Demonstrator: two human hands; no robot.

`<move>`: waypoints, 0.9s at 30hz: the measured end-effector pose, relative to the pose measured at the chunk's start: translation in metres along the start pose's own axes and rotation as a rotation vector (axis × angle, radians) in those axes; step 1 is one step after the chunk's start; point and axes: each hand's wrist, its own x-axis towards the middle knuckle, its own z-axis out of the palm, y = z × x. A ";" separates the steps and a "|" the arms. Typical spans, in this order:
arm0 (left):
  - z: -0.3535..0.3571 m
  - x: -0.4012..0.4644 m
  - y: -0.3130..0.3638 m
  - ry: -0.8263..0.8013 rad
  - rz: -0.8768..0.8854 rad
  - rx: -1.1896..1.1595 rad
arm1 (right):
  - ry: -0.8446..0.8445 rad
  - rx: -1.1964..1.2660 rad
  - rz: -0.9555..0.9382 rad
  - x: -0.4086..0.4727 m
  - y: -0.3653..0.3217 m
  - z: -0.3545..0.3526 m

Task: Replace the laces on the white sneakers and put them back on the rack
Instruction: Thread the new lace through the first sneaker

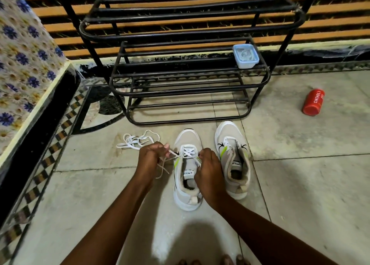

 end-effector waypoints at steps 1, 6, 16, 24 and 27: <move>0.003 0.001 -0.004 0.041 -0.059 -0.083 | -0.004 -0.007 -0.003 0.000 -0.001 0.000; 0.017 0.010 -0.008 0.248 -0.035 -0.129 | -0.016 -0.037 -0.033 -0.002 -0.007 -0.002; 0.018 0.000 -0.020 0.096 -0.182 0.462 | -0.034 -0.127 -0.019 0.003 -0.007 -0.002; 0.009 -0.013 -0.027 0.111 0.032 0.889 | -0.021 0.019 -0.126 0.005 -0.001 -0.003; 0.003 -0.010 -0.025 0.067 0.147 0.986 | 0.006 0.139 -0.158 0.008 0.002 -0.003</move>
